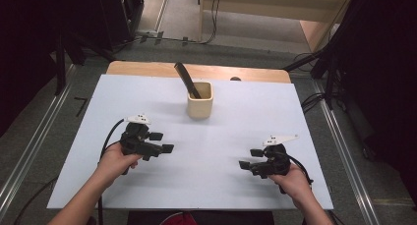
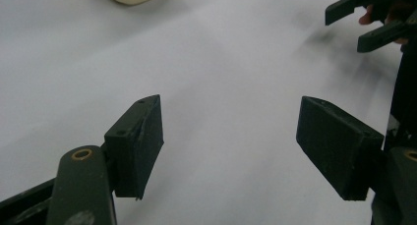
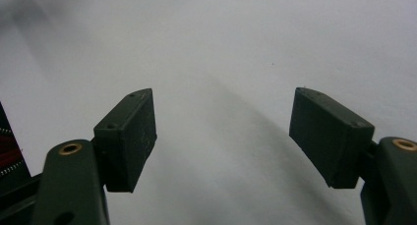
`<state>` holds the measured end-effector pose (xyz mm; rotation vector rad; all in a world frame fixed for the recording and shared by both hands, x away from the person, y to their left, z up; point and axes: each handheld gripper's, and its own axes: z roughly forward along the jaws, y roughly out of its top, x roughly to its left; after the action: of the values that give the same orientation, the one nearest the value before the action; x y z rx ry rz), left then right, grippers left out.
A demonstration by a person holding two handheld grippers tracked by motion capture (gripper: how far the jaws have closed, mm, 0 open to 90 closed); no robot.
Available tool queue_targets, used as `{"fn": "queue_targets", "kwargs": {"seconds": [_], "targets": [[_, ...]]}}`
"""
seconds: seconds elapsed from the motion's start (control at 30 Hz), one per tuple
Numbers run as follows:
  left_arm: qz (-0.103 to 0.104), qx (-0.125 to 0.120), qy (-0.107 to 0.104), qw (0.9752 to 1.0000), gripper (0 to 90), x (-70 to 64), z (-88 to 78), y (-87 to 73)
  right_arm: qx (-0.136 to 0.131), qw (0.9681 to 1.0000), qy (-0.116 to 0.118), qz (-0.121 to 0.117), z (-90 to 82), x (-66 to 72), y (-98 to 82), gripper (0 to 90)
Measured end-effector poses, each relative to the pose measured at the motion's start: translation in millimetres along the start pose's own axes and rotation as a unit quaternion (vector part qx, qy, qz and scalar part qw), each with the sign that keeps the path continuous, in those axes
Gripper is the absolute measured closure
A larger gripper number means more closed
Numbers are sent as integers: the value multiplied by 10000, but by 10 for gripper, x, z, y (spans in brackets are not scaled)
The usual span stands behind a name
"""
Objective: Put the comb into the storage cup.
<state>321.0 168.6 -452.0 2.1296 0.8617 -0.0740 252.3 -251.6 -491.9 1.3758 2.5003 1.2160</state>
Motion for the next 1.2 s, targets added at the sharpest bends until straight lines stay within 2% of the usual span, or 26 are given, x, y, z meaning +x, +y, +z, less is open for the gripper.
{"fn": "queue_targets", "kwargs": {"seconds": [0.3, 0.73, 1.0, 1.2], "targets": [[114, 77, 113, 9998, 272, -27, -54, -114, -15, 10000, -17, 3, -2, -4, -2, 243], [71, 43, 211, 9997, 272, -68, -202, -294, -22, 10000, -34, 21, -6, -15, -5, 243], [13, 36, 282, 9996, 272, -47, -294, -384, -26, 10000, -60, 13, -7, -22, -6, 243], [53, 6, 408, 9992, 272, -30, -366, -435, -27, 10000, -66, 24, -7, -22, -6, 243]]}}
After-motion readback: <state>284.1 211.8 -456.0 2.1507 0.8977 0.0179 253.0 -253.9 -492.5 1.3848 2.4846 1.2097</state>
